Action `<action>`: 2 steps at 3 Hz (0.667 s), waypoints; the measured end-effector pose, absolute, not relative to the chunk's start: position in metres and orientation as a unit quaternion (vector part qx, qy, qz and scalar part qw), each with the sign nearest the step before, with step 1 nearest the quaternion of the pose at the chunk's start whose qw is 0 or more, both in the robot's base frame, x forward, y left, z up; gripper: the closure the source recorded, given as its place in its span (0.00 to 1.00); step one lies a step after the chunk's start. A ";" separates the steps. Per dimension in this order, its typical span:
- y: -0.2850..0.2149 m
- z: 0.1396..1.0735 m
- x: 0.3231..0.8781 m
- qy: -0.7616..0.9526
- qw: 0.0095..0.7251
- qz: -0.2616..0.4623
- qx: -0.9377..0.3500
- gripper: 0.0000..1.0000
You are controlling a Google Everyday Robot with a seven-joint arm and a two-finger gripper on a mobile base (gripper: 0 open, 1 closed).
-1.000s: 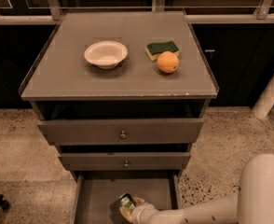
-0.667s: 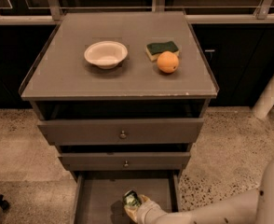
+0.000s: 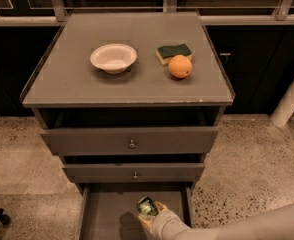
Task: Pick green can from bottom drawer and place on counter
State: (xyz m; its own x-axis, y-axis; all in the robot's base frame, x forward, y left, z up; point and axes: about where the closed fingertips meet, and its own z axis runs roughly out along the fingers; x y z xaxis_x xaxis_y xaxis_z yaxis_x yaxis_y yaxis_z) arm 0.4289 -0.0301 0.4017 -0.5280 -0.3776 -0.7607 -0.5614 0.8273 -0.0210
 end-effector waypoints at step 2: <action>-0.065 0.421 0.439 0.849 0.444 0.153 -0.244 1.00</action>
Offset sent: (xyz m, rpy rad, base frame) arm -0.0015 -0.0977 0.0692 0.2116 -0.2680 0.1056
